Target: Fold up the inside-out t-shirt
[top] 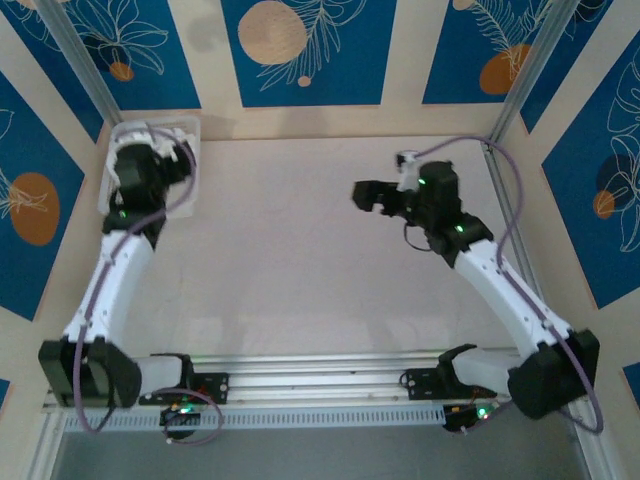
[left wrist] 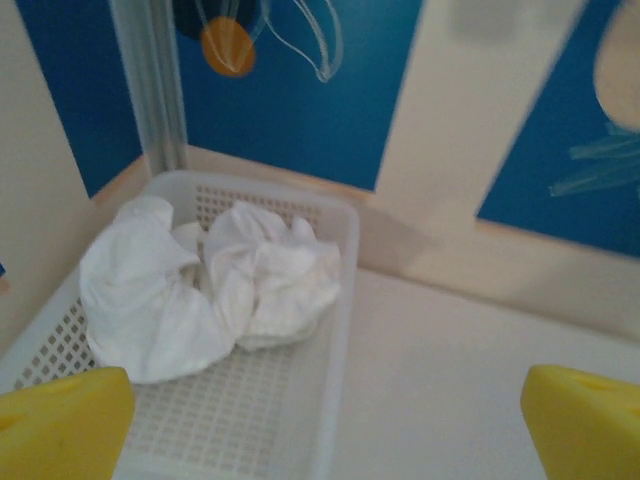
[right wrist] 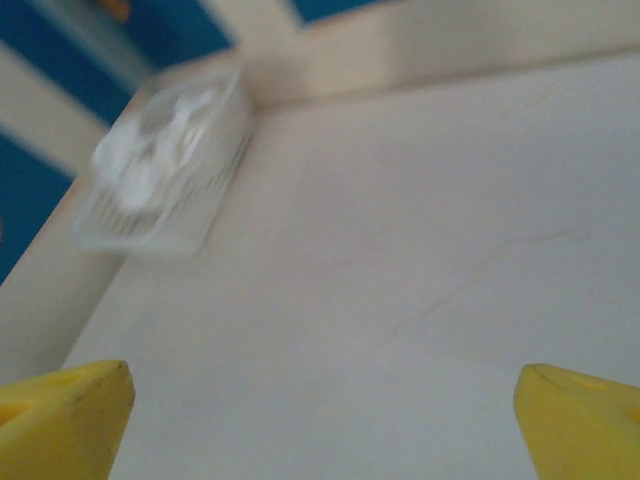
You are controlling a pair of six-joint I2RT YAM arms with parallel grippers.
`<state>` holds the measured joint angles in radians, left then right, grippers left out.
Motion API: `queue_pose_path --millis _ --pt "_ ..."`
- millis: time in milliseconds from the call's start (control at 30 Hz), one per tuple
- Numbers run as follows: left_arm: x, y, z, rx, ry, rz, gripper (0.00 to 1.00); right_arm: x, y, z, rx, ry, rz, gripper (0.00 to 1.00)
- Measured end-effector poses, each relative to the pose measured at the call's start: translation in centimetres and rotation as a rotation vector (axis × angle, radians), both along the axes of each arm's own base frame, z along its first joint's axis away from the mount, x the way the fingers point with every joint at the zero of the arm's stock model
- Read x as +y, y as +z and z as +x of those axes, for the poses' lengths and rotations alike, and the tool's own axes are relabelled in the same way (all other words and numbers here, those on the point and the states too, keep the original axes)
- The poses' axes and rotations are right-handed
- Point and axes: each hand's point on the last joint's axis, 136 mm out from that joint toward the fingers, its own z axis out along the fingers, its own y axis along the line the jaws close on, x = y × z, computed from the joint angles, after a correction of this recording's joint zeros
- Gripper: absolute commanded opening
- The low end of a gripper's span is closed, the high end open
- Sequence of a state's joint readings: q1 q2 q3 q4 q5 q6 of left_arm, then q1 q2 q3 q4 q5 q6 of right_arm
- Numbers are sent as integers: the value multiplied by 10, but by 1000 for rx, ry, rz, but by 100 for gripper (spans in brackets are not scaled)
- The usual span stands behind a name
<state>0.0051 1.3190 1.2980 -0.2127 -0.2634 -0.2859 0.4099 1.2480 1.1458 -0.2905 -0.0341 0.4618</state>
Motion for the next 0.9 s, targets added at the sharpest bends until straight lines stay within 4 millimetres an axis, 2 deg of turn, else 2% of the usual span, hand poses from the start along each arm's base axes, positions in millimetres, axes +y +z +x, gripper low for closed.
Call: queue_pose_path --millis 33,100,167,333,467,500,533,567,600,633,700,767,833,900 --pt "11 0 10 28 23 -35 94 17 -3 -3 47 51 -7 98" --pt "29 -15 28 101 55 -98 93 42 -13 -7 136 122 -35 98" --pt "50 -48 50 201 101 -182 87 61 -28 -15 217 177 -71 98" --pt "87 -128 96 400 197 -345 87 84 -58 -35 343 258 -138 99" --pt "108 -180 128 473 236 -428 87 88 -75 -39 393 280 -192 100" --pt "112 -188 135 479 238 -443 82 87 -78 -40 400 281 -202 100" --pt "116 -197 144 484 238 -465 67 86 -81 -40 405 282 -212 100" --pt "118 -204 152 485 234 -483 38 85 -83 -41 412 280 -219 100" --pt "120 -209 159 485 222 -492 11 84 -84 -41 417 278 -225 100" --pt "121 -213 165 484 206 -510 0 83 -84 -42 421 276 -229 100" --pt "119 -216 173 483 169 -542 0 82 -83 -42 421 275 -230 100" --pt "114 -209 176 475 124 -568 0 82 -78 -41 412 272 -227 100" --pt "107 -190 178 445 79 -588 0 81 -73 -40 398 263 -223 99" --pt "99 -161 175 407 34 -599 0 79 -64 -39 373 252 -208 99"
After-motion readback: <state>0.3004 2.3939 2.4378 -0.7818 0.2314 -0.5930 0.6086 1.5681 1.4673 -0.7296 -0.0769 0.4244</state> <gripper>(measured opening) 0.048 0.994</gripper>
